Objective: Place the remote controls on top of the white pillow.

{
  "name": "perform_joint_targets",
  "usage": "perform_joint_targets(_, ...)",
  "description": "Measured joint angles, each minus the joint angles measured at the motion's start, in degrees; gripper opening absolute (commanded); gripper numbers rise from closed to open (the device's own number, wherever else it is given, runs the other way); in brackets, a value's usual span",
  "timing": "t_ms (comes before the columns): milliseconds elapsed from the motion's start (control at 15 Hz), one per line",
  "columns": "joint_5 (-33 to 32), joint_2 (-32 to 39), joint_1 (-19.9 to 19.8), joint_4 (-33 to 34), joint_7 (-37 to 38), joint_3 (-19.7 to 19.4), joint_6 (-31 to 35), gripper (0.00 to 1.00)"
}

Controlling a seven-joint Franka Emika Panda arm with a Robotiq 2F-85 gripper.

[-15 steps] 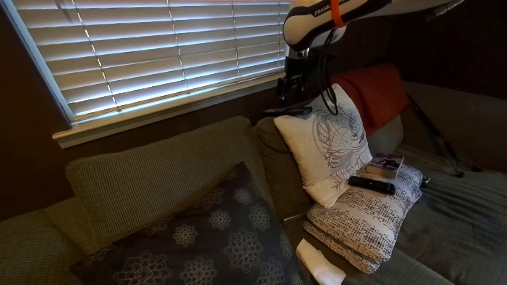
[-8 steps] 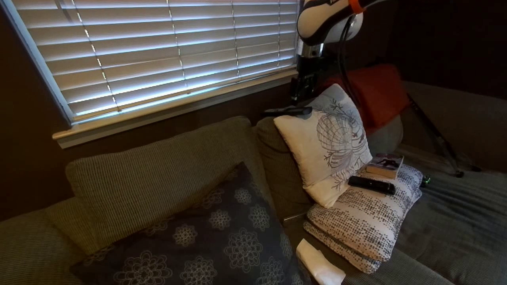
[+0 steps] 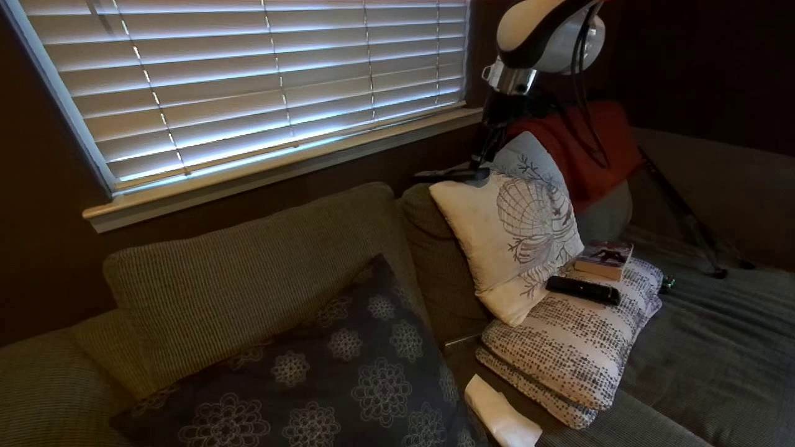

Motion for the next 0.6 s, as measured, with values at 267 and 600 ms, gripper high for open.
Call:
perform_joint_targets(267,3.1,-5.1,-3.0,-10.7,-4.7,1.7,8.1,1.0)
perform_joint_targets(600,6.6,-11.7,-6.1,-25.0,-10.2,3.1,17.2,1.0)
